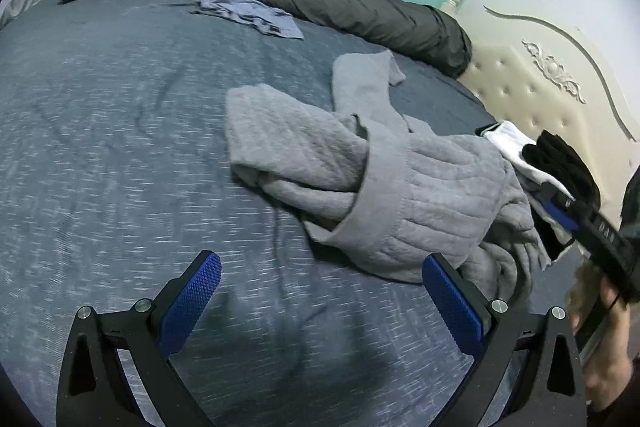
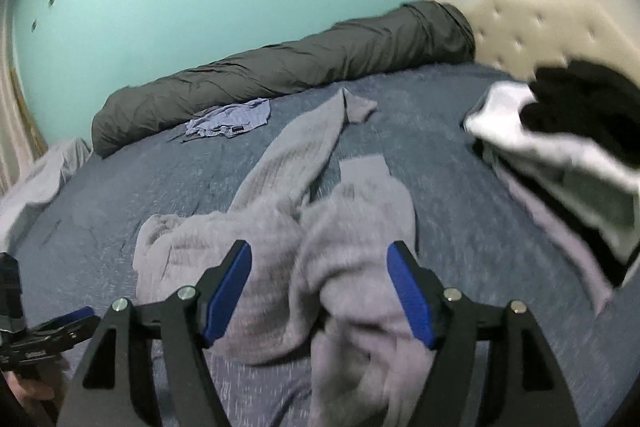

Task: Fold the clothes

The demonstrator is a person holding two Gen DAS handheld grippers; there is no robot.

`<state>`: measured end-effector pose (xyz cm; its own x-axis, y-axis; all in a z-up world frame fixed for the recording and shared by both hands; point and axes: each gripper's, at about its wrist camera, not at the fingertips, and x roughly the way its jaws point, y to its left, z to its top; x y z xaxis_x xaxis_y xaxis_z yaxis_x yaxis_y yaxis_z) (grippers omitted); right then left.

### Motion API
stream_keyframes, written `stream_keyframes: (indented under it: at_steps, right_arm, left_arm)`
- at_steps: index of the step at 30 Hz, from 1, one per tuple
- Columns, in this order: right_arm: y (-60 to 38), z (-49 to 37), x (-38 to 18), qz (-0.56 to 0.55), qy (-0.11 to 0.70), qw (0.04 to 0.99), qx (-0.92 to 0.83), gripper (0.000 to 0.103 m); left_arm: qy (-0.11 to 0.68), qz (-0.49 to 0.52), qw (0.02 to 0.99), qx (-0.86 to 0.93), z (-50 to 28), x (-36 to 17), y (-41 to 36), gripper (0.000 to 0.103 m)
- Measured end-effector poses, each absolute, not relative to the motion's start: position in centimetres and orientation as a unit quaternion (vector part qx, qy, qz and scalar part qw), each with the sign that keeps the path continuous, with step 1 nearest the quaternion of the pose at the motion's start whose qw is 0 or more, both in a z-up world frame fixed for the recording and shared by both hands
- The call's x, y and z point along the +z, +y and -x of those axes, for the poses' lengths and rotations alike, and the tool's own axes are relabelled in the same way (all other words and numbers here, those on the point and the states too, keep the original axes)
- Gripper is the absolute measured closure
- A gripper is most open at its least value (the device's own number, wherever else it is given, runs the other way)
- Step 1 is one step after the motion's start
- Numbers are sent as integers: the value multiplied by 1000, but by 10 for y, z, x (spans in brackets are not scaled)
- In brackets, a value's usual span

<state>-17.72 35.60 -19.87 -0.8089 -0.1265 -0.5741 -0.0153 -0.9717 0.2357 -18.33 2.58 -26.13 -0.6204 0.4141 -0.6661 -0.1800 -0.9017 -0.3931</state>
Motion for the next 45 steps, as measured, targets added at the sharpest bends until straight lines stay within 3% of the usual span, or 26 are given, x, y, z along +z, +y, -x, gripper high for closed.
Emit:
stream_keyframes:
  at_steps: [4, 13, 15, 19, 29, 45]
  right_arm:
    - [359, 171, -223, -316, -132, 42, -939, 31]
    - [358, 165, -255, -309, -157, 77, -935, 30]
    - [355, 167, -256, -309, -162, 90, -933, 30]
    - [348, 171, -253, -301, -160, 104, -934, 30]
    - [349, 176, -248, -290, -175, 104, -935, 30]
    - [348, 176, -237, -279, -168, 89, -941, 30]
  left_arm:
    - [-136, 403, 179, 887, 190, -264, 40, 4]
    - [-128, 408, 185, 885, 207, -272, 47, 31]
    - [-131, 409, 195, 882, 210, -273, 49, 41]
    - [-130, 411, 216, 876, 214, -276, 57, 49]
    - [-105, 425, 233, 868, 207, -284, 68, 95]
    - [-110, 412, 250, 869, 174, -273, 48, 103]
